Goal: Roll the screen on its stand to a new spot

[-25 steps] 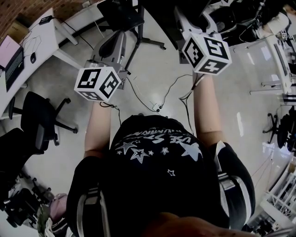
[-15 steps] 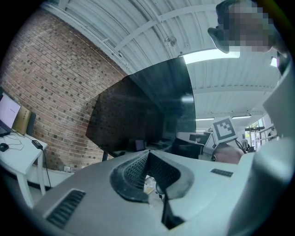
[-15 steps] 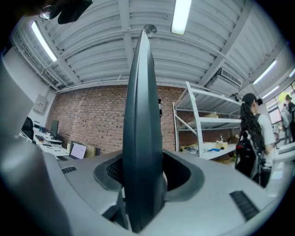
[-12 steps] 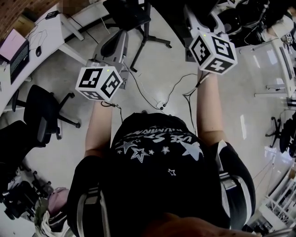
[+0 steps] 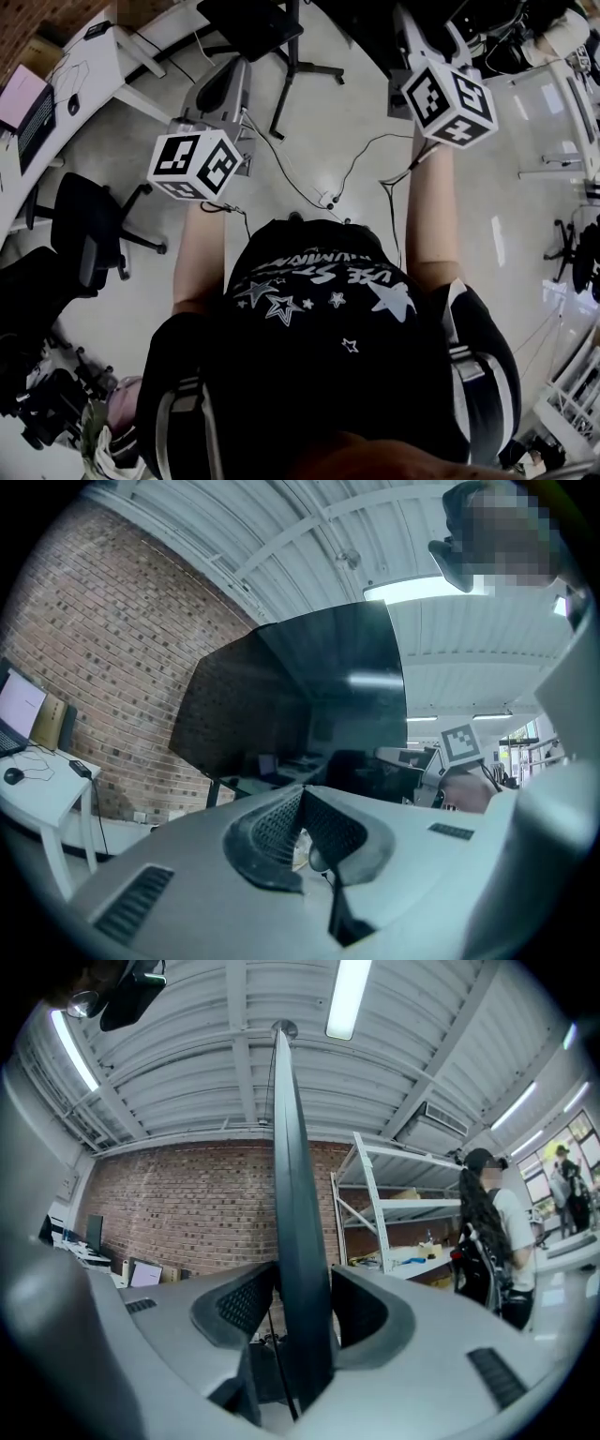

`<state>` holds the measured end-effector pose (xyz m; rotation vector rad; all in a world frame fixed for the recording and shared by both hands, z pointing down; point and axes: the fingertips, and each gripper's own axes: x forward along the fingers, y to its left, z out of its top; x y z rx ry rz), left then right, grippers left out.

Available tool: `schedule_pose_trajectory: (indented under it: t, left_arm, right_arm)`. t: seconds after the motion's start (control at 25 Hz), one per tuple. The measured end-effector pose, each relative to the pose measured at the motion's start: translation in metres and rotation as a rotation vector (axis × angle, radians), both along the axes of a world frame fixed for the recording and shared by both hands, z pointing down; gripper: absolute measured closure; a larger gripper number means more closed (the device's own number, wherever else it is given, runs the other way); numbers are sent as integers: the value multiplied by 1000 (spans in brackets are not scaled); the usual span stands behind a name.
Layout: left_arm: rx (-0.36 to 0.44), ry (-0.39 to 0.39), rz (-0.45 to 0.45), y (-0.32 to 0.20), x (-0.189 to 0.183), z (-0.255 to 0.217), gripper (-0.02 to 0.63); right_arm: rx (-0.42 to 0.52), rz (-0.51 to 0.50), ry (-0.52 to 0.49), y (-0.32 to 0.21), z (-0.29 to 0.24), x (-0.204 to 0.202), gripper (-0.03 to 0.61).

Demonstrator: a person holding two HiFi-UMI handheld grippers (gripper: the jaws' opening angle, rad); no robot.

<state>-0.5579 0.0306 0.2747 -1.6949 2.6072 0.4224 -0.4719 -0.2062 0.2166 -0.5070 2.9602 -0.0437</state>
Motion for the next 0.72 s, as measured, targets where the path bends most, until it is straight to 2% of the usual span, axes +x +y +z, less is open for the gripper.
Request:
schedule_pose_trajectory:
  t: [0.48, 0.72]
  left_arm:
    - [-32, 37, 52, -15, 19, 15, 603]
    - [-41, 58, 34, -13, 34, 21, 603]
  right_arm:
    - [-12, 34, -22, -24, -4, 31, 376]
    - [9, -2, -12, -5, -3, 47, 391]
